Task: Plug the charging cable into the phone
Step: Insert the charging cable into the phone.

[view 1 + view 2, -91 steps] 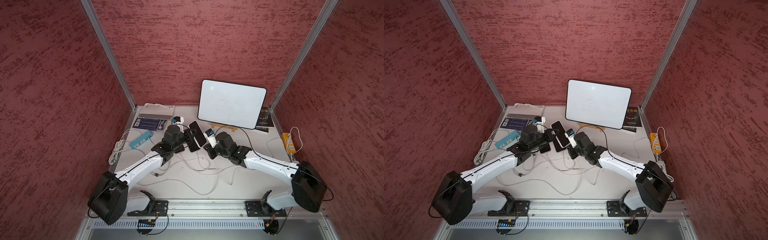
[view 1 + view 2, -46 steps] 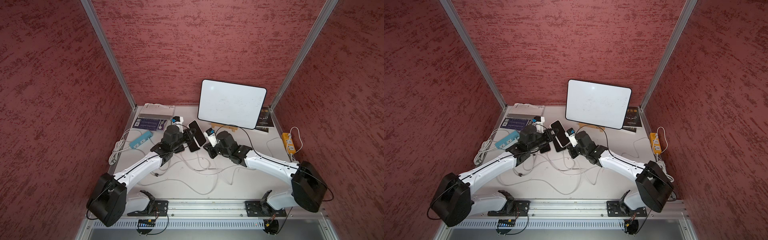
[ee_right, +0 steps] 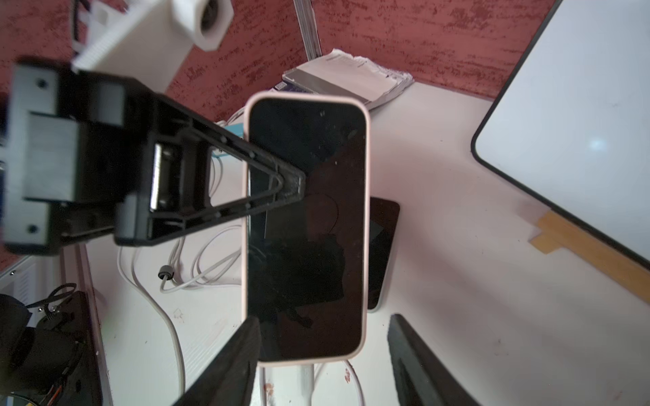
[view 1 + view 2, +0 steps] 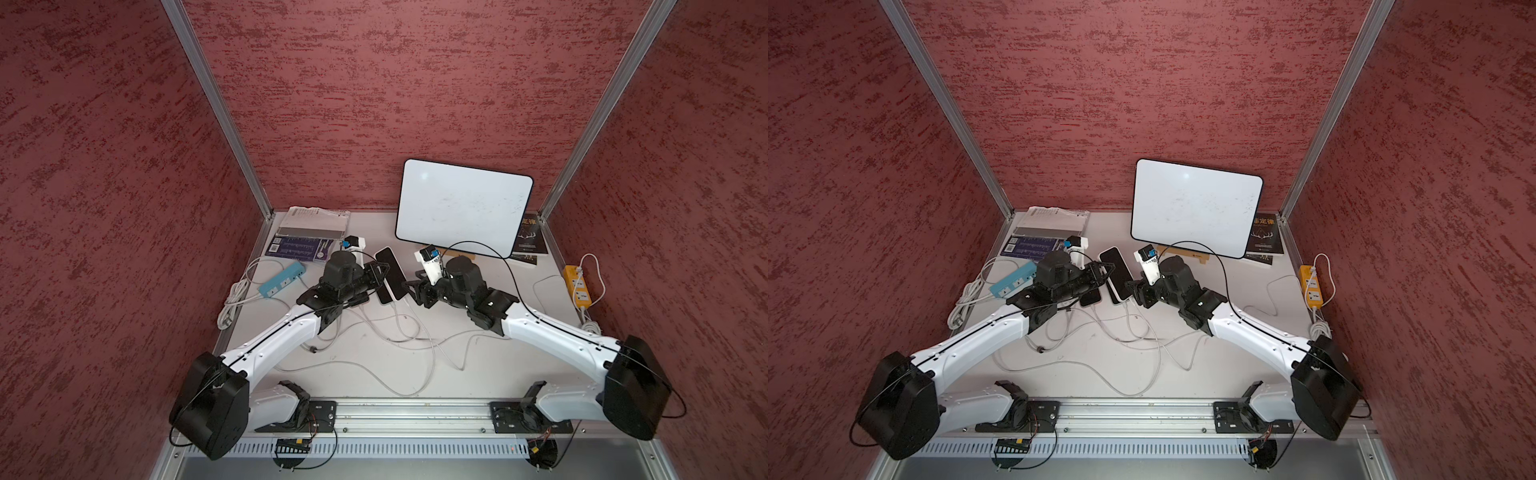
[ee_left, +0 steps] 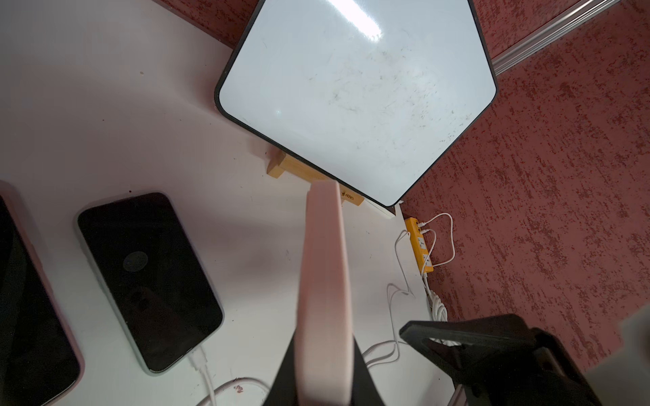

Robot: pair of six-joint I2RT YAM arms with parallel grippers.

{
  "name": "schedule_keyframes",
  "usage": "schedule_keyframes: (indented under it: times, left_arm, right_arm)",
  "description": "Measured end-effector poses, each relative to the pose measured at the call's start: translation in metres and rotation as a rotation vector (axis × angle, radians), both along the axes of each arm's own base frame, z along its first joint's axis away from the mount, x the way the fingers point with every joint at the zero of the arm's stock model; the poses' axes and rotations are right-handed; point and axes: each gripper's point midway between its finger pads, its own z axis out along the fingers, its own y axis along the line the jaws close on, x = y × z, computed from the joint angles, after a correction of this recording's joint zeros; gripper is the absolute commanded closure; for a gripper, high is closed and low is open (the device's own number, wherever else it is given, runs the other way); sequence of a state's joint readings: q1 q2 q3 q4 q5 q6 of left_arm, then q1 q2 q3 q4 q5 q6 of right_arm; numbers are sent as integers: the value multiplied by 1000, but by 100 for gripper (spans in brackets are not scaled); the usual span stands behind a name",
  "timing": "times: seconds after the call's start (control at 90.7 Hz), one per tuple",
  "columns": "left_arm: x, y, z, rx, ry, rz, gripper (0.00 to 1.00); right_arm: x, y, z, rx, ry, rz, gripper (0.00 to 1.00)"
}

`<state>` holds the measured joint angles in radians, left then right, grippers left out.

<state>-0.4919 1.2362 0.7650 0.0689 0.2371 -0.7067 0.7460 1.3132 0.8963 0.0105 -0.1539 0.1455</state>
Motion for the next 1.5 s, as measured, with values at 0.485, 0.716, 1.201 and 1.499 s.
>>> schedule_keyframes:
  times: [0.485, 0.716, 1.201, 1.499]
  left_arm:
    - [0, -1, 3, -16, -6, -26, 100]
    - [0, 0, 3, -17, -6, -25, 100]
    - [1, 3, 0, -15, -1, -19, 100]
    - [0, 3, -3, -12, 5, -19, 100]
  right_arm:
    - [-27, -1, -30, -13, 124, 87, 54]
    - [-33, 6, -61, -52, 212, 134, 54]
    - [-35, 10, -94, -98, 286, 154, 74]
    - [-35, 15, -99, -87, 300, 169, 83]
